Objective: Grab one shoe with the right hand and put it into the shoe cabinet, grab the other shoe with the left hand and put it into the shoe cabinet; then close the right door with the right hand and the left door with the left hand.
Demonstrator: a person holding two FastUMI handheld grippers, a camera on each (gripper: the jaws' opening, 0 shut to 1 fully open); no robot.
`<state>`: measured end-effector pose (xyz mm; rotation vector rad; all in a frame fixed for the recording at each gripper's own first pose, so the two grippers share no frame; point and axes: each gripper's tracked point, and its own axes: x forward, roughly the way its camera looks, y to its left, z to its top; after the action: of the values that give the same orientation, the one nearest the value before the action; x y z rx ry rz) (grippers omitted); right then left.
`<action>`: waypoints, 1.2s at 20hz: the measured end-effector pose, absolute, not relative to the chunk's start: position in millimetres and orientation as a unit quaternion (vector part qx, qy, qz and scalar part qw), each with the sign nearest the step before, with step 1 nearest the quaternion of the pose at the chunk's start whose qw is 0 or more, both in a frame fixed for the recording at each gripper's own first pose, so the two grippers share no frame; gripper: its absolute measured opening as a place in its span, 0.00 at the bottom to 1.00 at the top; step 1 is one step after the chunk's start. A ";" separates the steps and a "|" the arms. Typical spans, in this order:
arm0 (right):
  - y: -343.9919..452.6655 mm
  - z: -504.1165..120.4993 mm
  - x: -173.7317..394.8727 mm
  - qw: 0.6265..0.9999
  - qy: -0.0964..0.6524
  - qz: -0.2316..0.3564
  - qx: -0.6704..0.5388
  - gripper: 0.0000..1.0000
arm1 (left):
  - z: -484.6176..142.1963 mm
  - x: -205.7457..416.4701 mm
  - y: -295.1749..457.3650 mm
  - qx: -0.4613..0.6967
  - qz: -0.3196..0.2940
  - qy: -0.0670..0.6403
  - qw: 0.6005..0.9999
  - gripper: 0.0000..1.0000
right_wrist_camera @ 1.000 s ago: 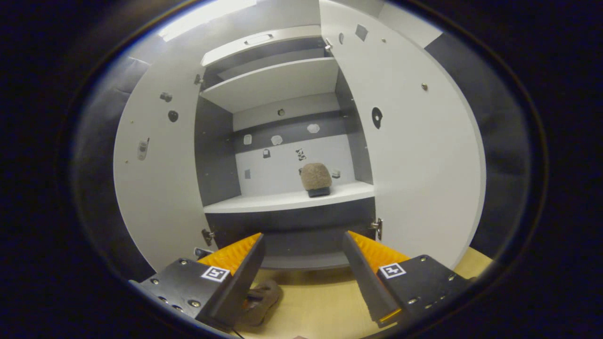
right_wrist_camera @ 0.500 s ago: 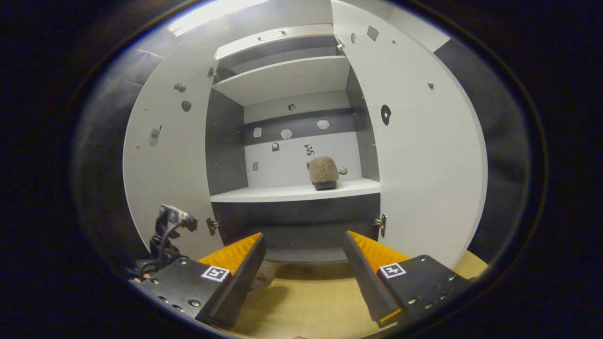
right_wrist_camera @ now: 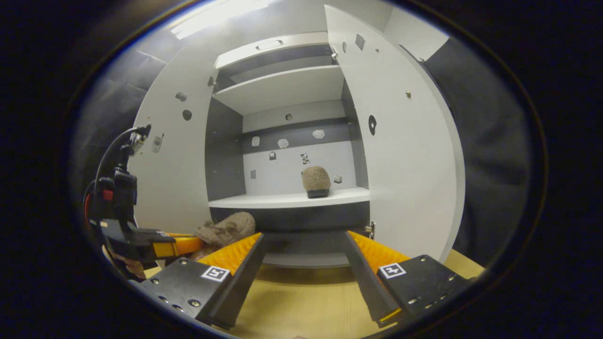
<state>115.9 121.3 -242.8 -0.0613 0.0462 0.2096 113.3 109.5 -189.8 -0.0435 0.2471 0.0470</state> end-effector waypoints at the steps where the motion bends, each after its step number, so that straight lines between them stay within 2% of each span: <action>1: 118.1 -237.2 116.0 0.994 0.020 0.102 -0.031 0.99 | -173.8 114.3 111.3 -0.024 0.028 0.114 0.993 0.00; 4: 110.2 -217.1 115.0 0.994 0.011 0.100 -0.033 0.99 | -138.8 131.5 116.4 -0.030 0.043 0.088 0.995 0.01; 5: 108.0 -208.7 112.1 0.995 0.007 0.098 -0.032 0.95 | -128.1 138.4 117.5 -0.031 0.046 0.081 0.995 0.01; 6: 107.5 -201.4 111.3 0.995 0.005 0.099 -0.032 0.99 | -118.2 144.9 118.1 -0.036 0.048 0.076 0.995 0.01; 13: 106.6 -163.6 109.8 0.992 -0.027 0.119 -0.028 0.99 | -53.0 216.9 118.4 -0.060 0.061 0.039 0.996 0.01; 14: 103.6 -159.5 110.1 0.992 -0.034 0.116 -0.027 0.95 | -44.3 228.7 118.3 -0.059 0.064 0.035 0.996 0.01; 15: 103.2 -156.8 108.9 0.992 -0.040 0.117 -0.024 0.99 | -37.7 241.1 119.0 -0.055 0.067 0.032 0.996 0.01; 17: 104.8 -154.0 109.3 0.991 -0.042 0.129 -0.016 0.99 | -32.3 262.0 119.1 -0.056 0.075 0.033 0.995 0.01; 18: 106.1 -153.2 110.2 0.990 -0.042 0.136 -0.012 0.96 | -30.6 274.0 117.1 -0.061 0.076 0.036 0.995 0.02; 21: 109.4 -156.0 112.9 0.987 -0.042 0.154 -0.002 0.96 | -32.4 312.6 107.0 -0.073 0.059 0.050 0.994 0.02; 22: 110.8 -158.2 113.6 0.987 -0.040 0.157 0.002 0.99 | -32.7 327.7 106.1 -0.072 0.054 0.052 0.995 0.01; 24: 105.0 -160.5 118.3 0.989 -0.047 0.142 -0.014 0.99 | -35.3 354.1 111.5 -0.075 0.062 0.053 0.994 0.01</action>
<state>118.3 105.0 -160.5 -0.0288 -0.0947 0.2855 354.1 111.5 -35.3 -0.1499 0.1071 0.1241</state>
